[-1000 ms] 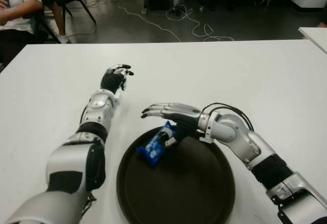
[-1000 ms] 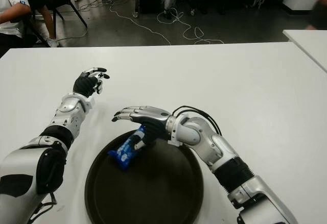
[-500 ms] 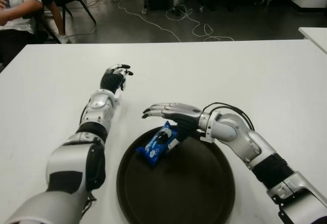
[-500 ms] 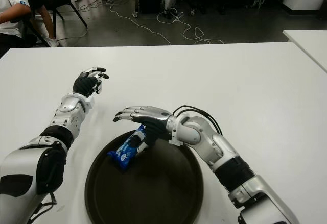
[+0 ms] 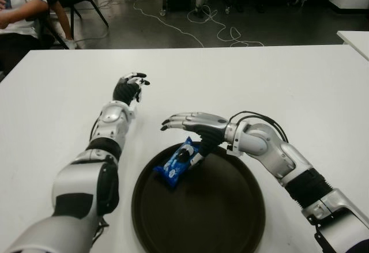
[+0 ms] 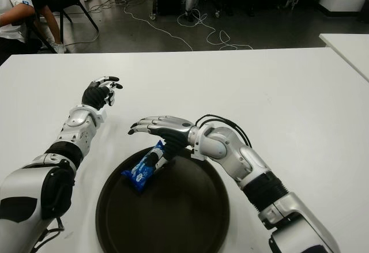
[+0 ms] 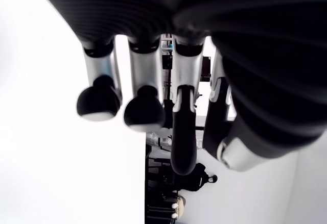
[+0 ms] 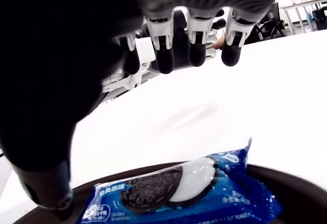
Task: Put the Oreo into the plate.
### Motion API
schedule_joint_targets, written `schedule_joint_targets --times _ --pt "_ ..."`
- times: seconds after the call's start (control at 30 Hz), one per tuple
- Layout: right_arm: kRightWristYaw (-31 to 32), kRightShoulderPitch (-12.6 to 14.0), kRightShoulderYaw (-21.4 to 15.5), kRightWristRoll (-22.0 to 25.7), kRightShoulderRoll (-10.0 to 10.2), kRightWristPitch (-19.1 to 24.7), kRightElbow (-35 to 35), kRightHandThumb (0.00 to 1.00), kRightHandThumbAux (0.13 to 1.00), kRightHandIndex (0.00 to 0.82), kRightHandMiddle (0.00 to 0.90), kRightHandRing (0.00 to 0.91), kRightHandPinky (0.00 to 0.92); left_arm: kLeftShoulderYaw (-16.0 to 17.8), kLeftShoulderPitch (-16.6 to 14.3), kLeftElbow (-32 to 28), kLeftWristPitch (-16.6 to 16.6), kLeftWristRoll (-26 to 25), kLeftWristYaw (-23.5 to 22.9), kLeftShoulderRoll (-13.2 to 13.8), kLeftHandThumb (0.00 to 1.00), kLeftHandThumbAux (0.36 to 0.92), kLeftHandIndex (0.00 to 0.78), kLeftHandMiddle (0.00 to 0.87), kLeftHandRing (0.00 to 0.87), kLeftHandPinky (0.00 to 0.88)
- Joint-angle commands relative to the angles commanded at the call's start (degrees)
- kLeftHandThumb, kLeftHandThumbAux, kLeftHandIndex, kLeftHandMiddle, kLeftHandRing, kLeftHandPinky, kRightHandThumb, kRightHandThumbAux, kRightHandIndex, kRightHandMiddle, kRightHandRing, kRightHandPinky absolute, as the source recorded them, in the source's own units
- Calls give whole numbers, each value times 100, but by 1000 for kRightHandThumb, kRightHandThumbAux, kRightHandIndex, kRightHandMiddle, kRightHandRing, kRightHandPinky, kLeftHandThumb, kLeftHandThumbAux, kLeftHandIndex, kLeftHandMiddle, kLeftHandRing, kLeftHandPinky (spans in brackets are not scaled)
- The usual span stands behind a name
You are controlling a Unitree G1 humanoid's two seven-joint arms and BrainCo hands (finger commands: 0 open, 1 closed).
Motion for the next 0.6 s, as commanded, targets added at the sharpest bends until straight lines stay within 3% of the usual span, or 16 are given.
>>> schedule_joint_targets --times 0.17,0.37,0.43,0.5,0.6 --pt "205 -106 -228 262 -193 -19 -72 0 696 0 0 0 0 -9 3 -2 -23 3 -14 -5 850 667 404 527 837 838" --pt "22 -484 -635 603 -289 -317 686 0 704 0 18 8 20 17 1 -3 -38 -29 -53 -7 850 667 406 523 827 835" --pt "-126 -719 -778 695 -273 -446 1226 0 711 4 31 20 32 7 5 -2 -54 -14 -38 -6 850 667 406 522 823 834" --pt "-676 -1027 -1061 754 -216 -466 2234 0 737 28 68 57 69 -41 12 1 -63 44 14 -1 850 666 407 524 825 838" --pt "-1294 -1278 -1231 718 -172 -494 3248 0 761 72 130 131 143 -73 17 5 -56 77 42 3 851 665 407 532 833 846"
